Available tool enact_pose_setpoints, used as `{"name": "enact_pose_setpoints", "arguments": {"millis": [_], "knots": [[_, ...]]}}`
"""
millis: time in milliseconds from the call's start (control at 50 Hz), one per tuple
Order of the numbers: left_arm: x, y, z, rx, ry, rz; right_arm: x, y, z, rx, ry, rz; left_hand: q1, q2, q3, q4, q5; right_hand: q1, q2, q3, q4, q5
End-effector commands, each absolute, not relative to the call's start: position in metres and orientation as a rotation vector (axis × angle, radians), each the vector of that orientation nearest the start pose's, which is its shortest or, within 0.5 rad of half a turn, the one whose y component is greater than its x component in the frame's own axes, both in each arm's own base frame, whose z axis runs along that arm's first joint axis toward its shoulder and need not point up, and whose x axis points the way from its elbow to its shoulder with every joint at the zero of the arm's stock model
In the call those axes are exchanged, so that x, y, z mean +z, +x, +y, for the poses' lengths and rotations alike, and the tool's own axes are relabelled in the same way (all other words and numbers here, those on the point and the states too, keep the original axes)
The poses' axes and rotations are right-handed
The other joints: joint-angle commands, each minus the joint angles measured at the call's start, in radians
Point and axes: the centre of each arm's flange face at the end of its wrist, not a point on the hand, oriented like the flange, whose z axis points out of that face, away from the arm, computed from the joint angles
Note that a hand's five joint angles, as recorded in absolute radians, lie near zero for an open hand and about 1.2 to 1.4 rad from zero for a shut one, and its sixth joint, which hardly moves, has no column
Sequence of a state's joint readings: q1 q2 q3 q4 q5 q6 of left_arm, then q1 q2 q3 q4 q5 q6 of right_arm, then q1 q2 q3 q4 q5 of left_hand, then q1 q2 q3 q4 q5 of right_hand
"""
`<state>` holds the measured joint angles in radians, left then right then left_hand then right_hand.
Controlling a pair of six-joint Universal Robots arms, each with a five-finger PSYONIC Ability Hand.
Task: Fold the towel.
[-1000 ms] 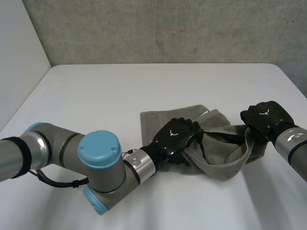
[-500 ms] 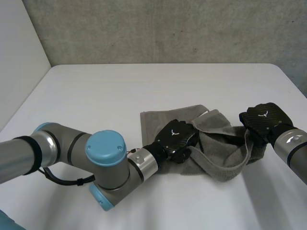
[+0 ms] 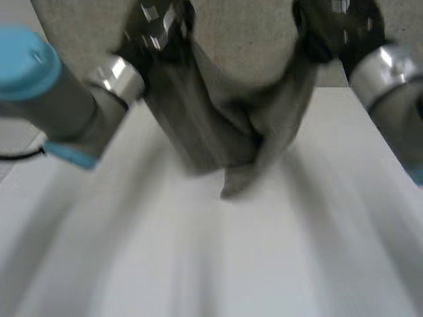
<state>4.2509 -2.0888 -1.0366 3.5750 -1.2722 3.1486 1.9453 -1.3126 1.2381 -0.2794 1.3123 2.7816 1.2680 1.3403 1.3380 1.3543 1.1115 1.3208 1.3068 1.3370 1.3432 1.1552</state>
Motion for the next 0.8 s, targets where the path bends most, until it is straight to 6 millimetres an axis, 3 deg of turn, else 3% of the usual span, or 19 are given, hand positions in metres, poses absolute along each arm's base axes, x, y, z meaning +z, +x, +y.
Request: {"name": "enact_pose_setpoints", "arguments": {"millis": [20, 80, 160, 200, 260, 280, 300, 320, 340, 360, 380, 460, 480, 560, 580, 600, 640, 700, 800], "knots": [[0.438, -0.315, -0.344, 2.454, -0.503, -0.984, 0.442, 0.305, -0.301, -2.738, -0.538, 1.113, 0.128, 0.056, 0.058, 0.042, 0.110, 0.075, 0.089, 0.059, 0.053, 0.066], [0.457, -0.308, -0.333, 2.480, -0.486, -0.940, 0.455, 0.303, -0.301, -2.786, -0.446, 1.062, 0.128, 0.056, 0.058, 0.042, 0.110, 0.075, 0.089, 0.059, 0.053, 0.066], [0.442, -0.306, -0.327, 2.431, -0.513, -1.044, 0.424, 0.313, -0.297, -2.672, -0.584, 1.238, 0.128, 0.056, 0.058, 0.042, 0.110, 0.075, 0.089, 0.059, 0.053, 0.066], [0.396, -0.303, -0.329, 2.332, -0.560, -1.242, 0.404, 0.318, -0.293, -2.579, -0.692, 1.340, 0.128, 0.056, 0.058, 0.042, 0.110, 0.075, 0.089, 0.059, 0.053, 0.066], [0.372, -0.301, -0.325, 2.273, -0.590, -1.330, 0.356, 0.325, -0.286, -2.354, -0.952, 1.543, 0.128, 0.056, 0.058, 0.042, 0.110, 0.075, 0.089, 0.059, 0.053, 0.066], [0.347, -0.296, -0.321, 2.208, -0.624, -1.414, 0.355, 0.325, -0.286, -2.353, -0.953, 1.544, 0.128, 0.056, 0.058, 0.042, 0.110, 0.075, 0.089, 0.059, 0.053, 0.066], [0.322, -0.288, -0.318, 2.141, -0.656, -1.497, 0.329, 0.326, -0.279, -2.230, -1.085, 1.645, 0.128, 0.056, 0.058, 0.042, 0.110, 0.075, 0.089, 0.059, 0.053, 0.066], [0.322, -0.288, -0.318, 2.140, -0.657, -1.498, 0.304, 0.326, -0.270, -2.101, -1.221, 1.730, 0.128, 0.056, 0.058, 0.042, 0.110, 0.075, 0.089, 0.059, 0.053, 0.066], [0.296, -0.279, -0.315, 2.068, -0.684, -1.584, 0.304, 0.326, -0.270, -2.100, -1.222, 1.731, 0.128, 0.056, 0.058, 0.042, 0.110, 0.075, 0.089, 0.059, 0.053, 0.066], [0.273, -0.268, -0.309, 2.004, -0.709, -1.659, 0.283, 0.323, -0.259, -1.985, -1.345, 1.809, 0.128, 0.056, 0.058, 0.042, 0.110, 0.075, 0.089, 0.059, 0.053, 0.066], [0.273, -0.268, -0.309, 2.003, -0.709, -1.660, 0.262, 0.318, -0.249, -1.868, -1.459, 1.887, 0.128, 0.056, 0.058, 0.042, 0.110, 0.075, 0.089, 0.059, 0.053, 0.066], [0.216, -0.243, -0.287, 1.852, -0.787, -1.829, 0.231, 0.304, -0.229, -1.644, -1.645, 1.992, 0.128, 0.056, 0.058, 0.042, 0.110, 0.075, 0.089, 0.059, 0.053, 0.066], [0.216, -0.243, -0.287, 1.851, -0.788, -1.829, 0.220, 0.299, -0.219, -1.548, -1.703, 2.023, 0.128, 0.056, 0.058, 0.042, 0.110, 0.075, 0.089, 0.059, 0.053, 0.066], [0.181, -0.227, -0.270, 1.779, -0.874, -1.923, 0.209, 0.293, -0.204, -1.418, -1.745, 2.052, 0.128, 0.056, 0.058, 0.042, 0.110, 0.044, 0.058, 0.028, 0.022, 0.035], [0.174, -0.224, -0.267, 1.776, -0.901, -1.937, 0.207, 0.292, -0.201, -1.406, -1.741, 2.057, 0.128, 0.056, 0.058, 0.042, 0.110, -0.177, -0.163, -0.193, -0.199, -0.186], [0.174, -0.224, -0.267, 1.776, -0.901, -1.937, 0.207, 0.292, -0.201, -1.406, -1.741, 2.057, 0.128, 0.056, 0.058, 0.042, 0.110, -0.179, -0.165, -0.195, -0.201, -0.188], [0.171, -0.222, -0.267, 1.788, -0.922, -1.944, 0.211, 0.291, -0.200, -1.441, -1.702, 2.057, 0.128, 0.056, 0.058, 0.042, 0.110, -0.664, -0.650, -0.680, -0.686, -0.673], [0.171, -0.218, -0.271, 1.824, -0.934, -1.943, 0.219, 0.290, -0.207, -1.505, -1.616, 2.064, 0.128, 0.056, 0.058, 0.042, 0.110, -0.956, -0.942, -0.972, -0.978, -0.965], [0.173, -0.213, -0.278, 1.857, -0.922, -1.943, 0.229, 0.294, -0.215, -1.585, -1.500, 2.052, 0.128, 0.056, 0.058, 0.042, 0.110, -1.146, -1.132, -1.162, -1.169, -1.155]]}}
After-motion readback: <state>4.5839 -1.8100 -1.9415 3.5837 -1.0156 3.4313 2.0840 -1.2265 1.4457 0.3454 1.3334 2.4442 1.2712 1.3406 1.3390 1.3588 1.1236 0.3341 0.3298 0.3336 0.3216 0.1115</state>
